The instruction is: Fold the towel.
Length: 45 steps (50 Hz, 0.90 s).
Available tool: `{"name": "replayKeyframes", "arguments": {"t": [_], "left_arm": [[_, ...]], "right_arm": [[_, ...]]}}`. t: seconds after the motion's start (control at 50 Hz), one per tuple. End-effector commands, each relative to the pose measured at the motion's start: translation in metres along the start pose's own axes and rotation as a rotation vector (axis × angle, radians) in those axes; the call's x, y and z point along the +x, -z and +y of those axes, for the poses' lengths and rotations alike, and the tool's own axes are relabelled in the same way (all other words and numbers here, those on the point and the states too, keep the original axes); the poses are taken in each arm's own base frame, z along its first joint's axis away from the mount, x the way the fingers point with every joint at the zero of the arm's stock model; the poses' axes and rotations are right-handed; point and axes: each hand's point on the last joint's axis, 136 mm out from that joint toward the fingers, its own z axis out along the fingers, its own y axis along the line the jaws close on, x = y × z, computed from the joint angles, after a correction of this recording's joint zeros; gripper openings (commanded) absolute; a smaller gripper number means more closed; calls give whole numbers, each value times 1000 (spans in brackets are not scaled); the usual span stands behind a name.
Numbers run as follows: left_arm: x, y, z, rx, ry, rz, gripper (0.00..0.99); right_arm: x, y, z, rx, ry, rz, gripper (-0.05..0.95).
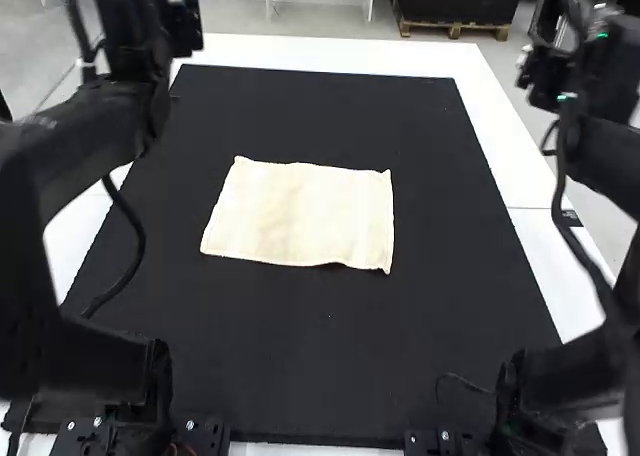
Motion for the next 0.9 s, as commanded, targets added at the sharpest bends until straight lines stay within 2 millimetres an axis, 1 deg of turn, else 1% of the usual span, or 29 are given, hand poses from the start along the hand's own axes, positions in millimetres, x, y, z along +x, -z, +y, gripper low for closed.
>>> {"name": "replayKeyframes", "arguments": {"t": [0.0,0.06,0.14,0.28,0.34,0.4,0.42,0.5,0.56,0.6,0.64,0.68,0.78,0.8,0.88], "left_arm": [[-5,-7,19,-87,-5,-5,941],[9,-11,18,-84,-22,27,941],[28,-13,16,-80,-76,67,944],[70,-21,9,-56,-155,162,948],[91,-26,-1,-4,-171,209,956],[119,-30,-9,49,-184,287,964],[134,-31,-10,55,-194,332,964],[169,-32,-13,86,-214,445,962],[191,-32,-17,121,-215,509,964],[202,-33,-16,131,-214,541,964],[210,-35,-13,125,-214,561,964],[214,-37,-13,130,-211,572,964],[225,-39,-20,168,-194,598,964],[227,-40,-22,180,-188,603,964],[234,-44,-27,204,-176,618,964]], "right_arm": [[2,-16,18,37,70,7,916],[19,-23,29,10,74,49,916],[32,-27,40,-28,75,75,916],[53,-32,47,-43,51,117,915],[65,-35,51,-56,55,143,915],[80,-38,58,-75,60,180,915],[85,-39,61,-83,63,191,916],[105,-45,71,-97,81,238,913],[119,-48,81,-117,91,272,913],[128,-49,87,-132,113,289,913],[135,-51,92,-151,128,306,908],[143,-53,98,-166,132,326,907],[160,-57,108,-204,133,367,907],[167,-58,111,-215,134,384,907],[183,-61,117,-228,133,420,907]]}}
